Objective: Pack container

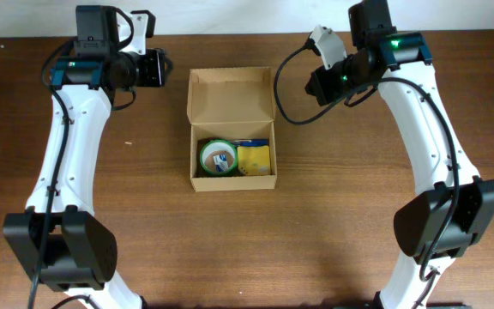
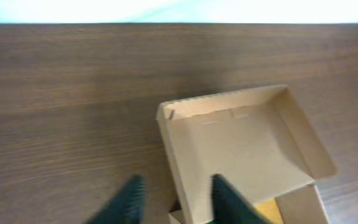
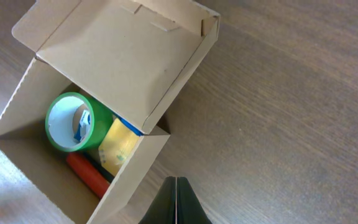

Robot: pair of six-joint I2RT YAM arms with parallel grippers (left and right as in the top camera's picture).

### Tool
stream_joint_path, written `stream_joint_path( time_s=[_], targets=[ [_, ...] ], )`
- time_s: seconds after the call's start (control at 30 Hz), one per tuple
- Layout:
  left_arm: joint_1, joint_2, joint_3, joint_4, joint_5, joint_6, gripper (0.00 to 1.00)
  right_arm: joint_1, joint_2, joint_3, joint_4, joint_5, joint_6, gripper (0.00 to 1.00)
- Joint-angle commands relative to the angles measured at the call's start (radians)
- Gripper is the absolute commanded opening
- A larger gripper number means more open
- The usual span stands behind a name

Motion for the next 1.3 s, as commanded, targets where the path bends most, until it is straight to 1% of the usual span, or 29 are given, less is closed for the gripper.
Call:
stream_joint_path(
  time_s=[0.0, 0.1, 0.23, 0.33, 0.47, 0.6, 0.77, 0.9, 0.97, 1.03, 1.1, 1.27],
  targets=[
    [0.003, -0.005, 0.027, -0.011, -0.120, 0.016, 0.02, -0.001, 0.036, 0.012, 0.005, -0.013, 0.005, 0.04],
    [0.003, -0.005, 0.027, -0.034, -0.167, 0.015, 0.02, -0.001, 0.066, 0.012, 0.003, -0.017, 0.012, 0.04],
    [0.004, 0.005, 0.024, -0.047, -0.166, 0.011, 0.02, -0.001, 0.109, 0.012, 0.008, -0.034, 0.015, 0.04],
    [0.006, 0.040, 0.024, -0.044, -0.153, -0.021, 0.02, -0.001, 0.137, 0.012, 0.023, -0.071, 0.016, 0.04],
    [0.019, 0.132, 0.024, -0.014, -0.042, -0.027, 0.02, -0.001, 0.163, 0.012, 0.042, -0.100, 0.016, 0.04],
    [0.039, 0.230, 0.024, 0.063, 0.038, -0.119, 0.02, -0.001, 0.177, 0.012, 0.065, -0.103, 0.016, 0.04],
    [0.066, 0.343, 0.024, 0.175, 0.188, -0.245, 0.02, -0.001, 0.195, 0.012, 0.116, -0.128, 0.017, 0.04],
    [0.072, 0.419, 0.025, 0.243, 0.300, -0.305, 0.02, -0.001, 0.232, 0.012, 0.155, -0.132, 0.069, 0.04],
    [0.067, 0.450, 0.025, 0.269, 0.342, -0.333, 0.02, -0.001, 0.259, 0.012, 0.167, -0.151, 0.069, 0.04],
    [0.061, 0.470, 0.025, 0.291, 0.379, -0.339, 0.02, -0.001, 0.282, 0.012, 0.178, -0.175, 0.075, 0.04],
    [0.053, 0.483, 0.025, 0.309, 0.409, -0.357, 0.02, -0.001, 0.304, 0.012, 0.195, -0.178, 0.114, 0.04],
    [0.025, 0.487, 0.025, 0.317, 0.430, -0.360, 0.02, -0.001, 0.359, 0.012, 0.237, -0.267, 0.151, 0.04]
  ],
)
